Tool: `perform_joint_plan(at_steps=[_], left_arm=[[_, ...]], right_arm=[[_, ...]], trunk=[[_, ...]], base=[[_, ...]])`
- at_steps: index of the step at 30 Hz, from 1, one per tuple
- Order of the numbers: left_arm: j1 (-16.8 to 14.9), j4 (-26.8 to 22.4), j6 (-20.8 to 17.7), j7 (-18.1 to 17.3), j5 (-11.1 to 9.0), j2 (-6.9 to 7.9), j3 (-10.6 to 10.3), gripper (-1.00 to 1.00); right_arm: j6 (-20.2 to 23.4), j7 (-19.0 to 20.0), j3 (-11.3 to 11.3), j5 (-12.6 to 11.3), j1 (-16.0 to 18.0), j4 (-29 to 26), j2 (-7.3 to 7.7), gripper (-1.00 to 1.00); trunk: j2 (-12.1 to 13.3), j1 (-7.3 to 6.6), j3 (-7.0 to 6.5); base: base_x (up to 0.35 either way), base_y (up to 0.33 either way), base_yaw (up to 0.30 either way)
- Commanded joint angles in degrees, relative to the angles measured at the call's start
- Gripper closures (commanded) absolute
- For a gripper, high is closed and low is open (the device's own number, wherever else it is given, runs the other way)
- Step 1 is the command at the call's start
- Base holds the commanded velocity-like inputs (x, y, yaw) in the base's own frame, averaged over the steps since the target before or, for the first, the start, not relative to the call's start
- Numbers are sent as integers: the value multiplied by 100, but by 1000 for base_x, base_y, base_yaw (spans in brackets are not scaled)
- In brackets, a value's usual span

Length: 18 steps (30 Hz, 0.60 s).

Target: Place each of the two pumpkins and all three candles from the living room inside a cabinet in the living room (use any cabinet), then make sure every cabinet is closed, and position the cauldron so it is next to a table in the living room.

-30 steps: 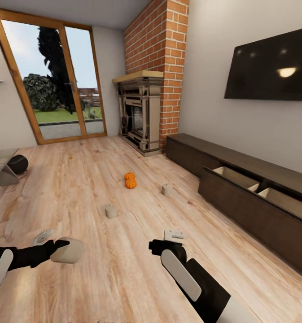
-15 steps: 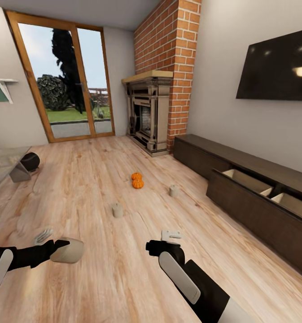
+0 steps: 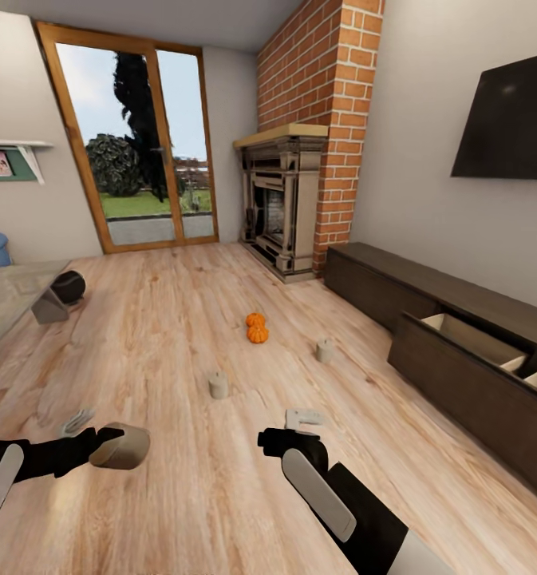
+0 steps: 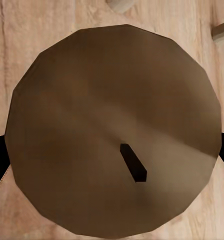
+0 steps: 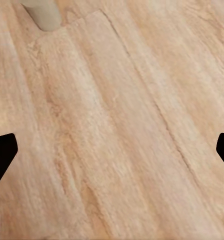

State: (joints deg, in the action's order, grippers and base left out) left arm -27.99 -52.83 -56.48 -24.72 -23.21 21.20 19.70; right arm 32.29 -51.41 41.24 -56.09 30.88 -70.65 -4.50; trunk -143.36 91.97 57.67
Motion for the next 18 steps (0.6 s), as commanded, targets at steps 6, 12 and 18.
perform_joint_plan(at_steps=[6, 12, 18], left_arm=[[-5, -8, -29, -24, 18, -2, 8, 100], [-5, -2, -24, -22, 18, -2, 8, 100], [-5, 3, -19, -20, 18, -3, 8, 100]], right_arm=[[23, -44, 7, -34, 6, -3, 0, -100], [23, -44, 7, -34, 6, -2, -1, -100], [23, -44, 48, -34, 6, -15, 1, -100]], trunk=[[-3, -1, 6], [-3, -1, 6], [-3, -1, 6]], base=[[9, 0, 269], [48, 0, 271], [260, 0, 221]])
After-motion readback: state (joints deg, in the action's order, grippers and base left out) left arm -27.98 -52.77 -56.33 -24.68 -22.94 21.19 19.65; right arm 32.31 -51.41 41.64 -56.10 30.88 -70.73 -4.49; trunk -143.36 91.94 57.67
